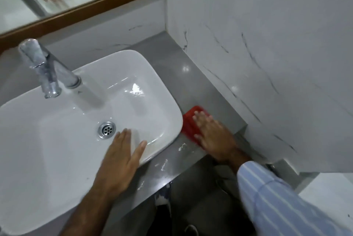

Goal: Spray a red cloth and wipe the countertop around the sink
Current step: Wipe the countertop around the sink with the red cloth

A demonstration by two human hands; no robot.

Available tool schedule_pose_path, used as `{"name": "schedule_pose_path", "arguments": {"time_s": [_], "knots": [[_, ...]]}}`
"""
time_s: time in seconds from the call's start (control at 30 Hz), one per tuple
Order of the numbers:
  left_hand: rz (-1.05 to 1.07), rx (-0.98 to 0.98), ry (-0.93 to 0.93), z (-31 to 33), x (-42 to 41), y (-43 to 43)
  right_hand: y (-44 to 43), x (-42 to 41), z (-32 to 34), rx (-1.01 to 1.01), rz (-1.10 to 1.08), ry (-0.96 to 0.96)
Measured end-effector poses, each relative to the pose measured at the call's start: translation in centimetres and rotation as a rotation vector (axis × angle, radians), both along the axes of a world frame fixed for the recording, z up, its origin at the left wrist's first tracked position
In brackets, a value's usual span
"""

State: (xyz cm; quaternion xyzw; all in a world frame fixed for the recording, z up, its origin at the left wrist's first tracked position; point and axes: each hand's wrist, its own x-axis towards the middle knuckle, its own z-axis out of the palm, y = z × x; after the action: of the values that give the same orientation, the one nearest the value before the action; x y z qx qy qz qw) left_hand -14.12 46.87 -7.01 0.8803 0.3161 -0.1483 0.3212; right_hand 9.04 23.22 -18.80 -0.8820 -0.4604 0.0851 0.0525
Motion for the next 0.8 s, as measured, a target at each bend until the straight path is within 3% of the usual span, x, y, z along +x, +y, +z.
{"name": "schedule_pose_path", "arguments": {"time_s": [0.13, 0.23, 0.37, 0.5, 0.6, 0.7, 0.8], "knots": [[0.122, 0.159, 0.072, -0.4, -7.4, 4.0, -0.8, 3.2, 0.3, -0.01, -0.464, -0.041], [0.207, 0.229, 0.097, -0.1, -12.8, 7.0, 2.8, -1.8, 0.4, 0.057, -0.582, -0.076], [0.217, 0.353, -0.003, 0.7, -14.8, 7.4, 5.7, -13.7, -1.2, 0.069, -0.252, -0.023], [0.205, 0.358, -0.011, 0.9, -14.4, 7.1, 2.1, -10.1, -1.5, 0.123, 0.116, -0.07], [0.186, 0.363, -0.024, 0.7, -14.7, 7.4, 0.6, -6.4, -1.4, 0.122, -0.162, -0.045], [0.166, 0.383, -0.029, 0.4, -15.1, 7.6, 3.6, -10.2, -1.9, 0.15, -0.547, -0.073], [0.154, 0.409, -0.062, 0.3, -14.8, 7.5, 7.1, -17.1, -1.8, 0.172, -0.57, -0.097]]}}
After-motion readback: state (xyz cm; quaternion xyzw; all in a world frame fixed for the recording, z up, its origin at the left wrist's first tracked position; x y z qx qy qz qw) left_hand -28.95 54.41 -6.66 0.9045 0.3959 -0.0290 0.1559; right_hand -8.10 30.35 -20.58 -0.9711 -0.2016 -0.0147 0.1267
